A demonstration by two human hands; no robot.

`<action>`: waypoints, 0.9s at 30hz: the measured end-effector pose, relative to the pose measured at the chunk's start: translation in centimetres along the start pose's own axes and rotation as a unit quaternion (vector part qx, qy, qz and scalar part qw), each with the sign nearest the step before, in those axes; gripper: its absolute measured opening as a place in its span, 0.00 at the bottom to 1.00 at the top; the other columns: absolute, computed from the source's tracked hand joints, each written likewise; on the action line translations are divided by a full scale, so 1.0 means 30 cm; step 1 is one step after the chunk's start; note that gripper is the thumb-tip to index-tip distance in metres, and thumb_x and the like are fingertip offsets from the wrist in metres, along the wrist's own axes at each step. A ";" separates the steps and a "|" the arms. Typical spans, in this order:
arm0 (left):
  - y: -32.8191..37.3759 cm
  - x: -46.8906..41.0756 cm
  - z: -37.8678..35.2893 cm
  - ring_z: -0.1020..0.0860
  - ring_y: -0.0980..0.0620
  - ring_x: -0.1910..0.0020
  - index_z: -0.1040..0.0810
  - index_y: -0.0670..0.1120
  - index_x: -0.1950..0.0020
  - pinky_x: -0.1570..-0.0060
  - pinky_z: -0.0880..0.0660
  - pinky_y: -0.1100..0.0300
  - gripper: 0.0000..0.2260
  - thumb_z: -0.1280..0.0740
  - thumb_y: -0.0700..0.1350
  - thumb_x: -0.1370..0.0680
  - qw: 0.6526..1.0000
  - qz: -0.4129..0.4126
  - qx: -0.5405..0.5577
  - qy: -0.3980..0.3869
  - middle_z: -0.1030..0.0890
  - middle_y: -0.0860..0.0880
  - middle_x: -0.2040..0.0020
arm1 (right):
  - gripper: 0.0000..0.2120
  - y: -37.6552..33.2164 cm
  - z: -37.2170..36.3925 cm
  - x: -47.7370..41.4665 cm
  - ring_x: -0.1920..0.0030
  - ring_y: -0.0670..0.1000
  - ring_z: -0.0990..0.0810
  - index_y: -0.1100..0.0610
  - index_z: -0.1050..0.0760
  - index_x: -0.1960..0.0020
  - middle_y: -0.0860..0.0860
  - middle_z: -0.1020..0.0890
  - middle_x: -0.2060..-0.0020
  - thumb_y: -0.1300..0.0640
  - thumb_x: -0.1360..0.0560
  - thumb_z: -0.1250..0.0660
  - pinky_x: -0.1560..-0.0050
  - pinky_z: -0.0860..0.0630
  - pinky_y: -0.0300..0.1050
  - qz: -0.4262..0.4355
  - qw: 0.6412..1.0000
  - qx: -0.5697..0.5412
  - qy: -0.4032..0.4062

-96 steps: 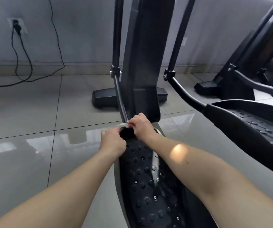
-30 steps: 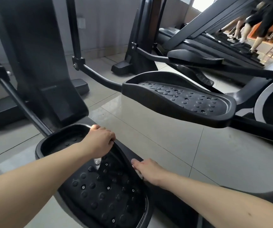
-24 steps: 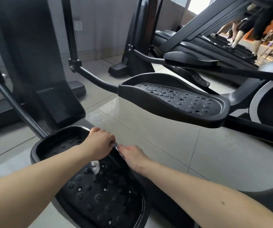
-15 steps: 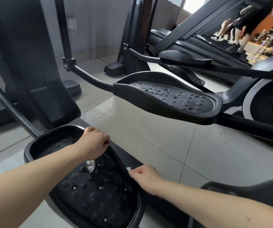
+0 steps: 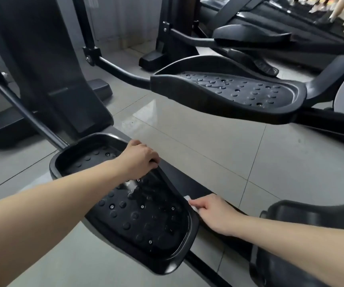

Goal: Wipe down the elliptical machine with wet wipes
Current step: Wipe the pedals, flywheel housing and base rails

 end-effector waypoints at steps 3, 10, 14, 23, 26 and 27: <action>0.001 0.001 -0.004 0.24 0.55 0.41 0.17 0.57 0.45 0.30 0.43 0.52 0.07 0.34 0.53 0.19 1.000 0.004 0.002 -0.001 0.17 0.60 0.47 | 0.12 0.017 0.009 0.004 0.71 0.45 0.35 0.59 0.24 0.63 0.45 0.31 0.73 0.60 0.21 0.37 0.63 0.34 0.41 -0.011 1.000 0.014 0.022; -0.004 0.013 -0.004 0.24 0.53 0.41 0.17 0.55 0.47 0.29 0.43 0.50 0.06 0.34 0.51 0.20 1.000 0.023 0.015 0.013 0.17 0.59 0.48 | 0.06 -0.153 0.023 -0.134 0.52 0.45 0.16 0.55 0.15 0.52 0.47 0.14 0.56 0.56 0.21 0.30 0.49 0.24 0.38 0.031 0.992 -0.039 0.116; -0.002 0.016 0.000 0.24 0.53 0.40 0.17 0.54 0.45 0.29 0.44 0.50 0.08 0.35 0.51 0.19 1.000 0.024 0.014 0.009 0.17 0.58 0.47 | 0.07 -0.082 0.030 -0.042 0.55 0.50 0.20 0.56 0.18 0.56 0.46 0.17 0.60 0.53 0.22 0.29 0.54 0.25 0.44 0.012 0.991 0.064 0.113; -0.011 0.026 -0.006 0.24 0.54 0.39 0.17 0.55 0.44 0.29 0.44 0.52 0.08 0.35 0.50 0.19 1.000 0.014 0.012 0.023 0.17 0.58 0.45 | 0.06 -0.079 -0.042 0.055 0.51 0.46 0.26 0.56 0.16 0.51 0.47 0.24 0.54 0.57 0.20 0.31 0.50 0.31 0.34 0.114 0.988 0.073 0.077; -0.008 0.029 -0.006 0.24 0.53 0.39 0.17 0.54 0.44 0.29 0.43 0.51 0.08 0.34 0.50 0.19 0.999 0.010 0.016 0.026 0.17 0.58 0.45 | 0.03 -0.141 -0.015 -0.029 0.49 0.49 0.26 0.58 0.17 0.53 0.49 0.24 0.55 0.60 0.22 0.29 0.47 0.29 0.40 0.152 0.979 0.081 0.112; -0.007 0.031 -0.005 0.24 0.53 0.40 0.17 0.54 0.45 0.29 0.43 0.50 0.08 0.34 0.49 0.19 0.999 0.010 0.016 0.028 0.17 0.58 0.46 | 0.03 -0.163 -0.005 -0.055 0.49 0.50 0.26 0.57 0.18 0.55 0.48 0.23 0.56 0.61 0.23 0.29 0.47 0.28 0.43 0.153 0.978 0.076 0.123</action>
Point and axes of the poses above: each hand's wrist, its own x-axis away from the middle knuckle, its own z-axis out of the back of the hand, y = z × x, the point moved 7 cm from there along -x, towards the middle knuckle
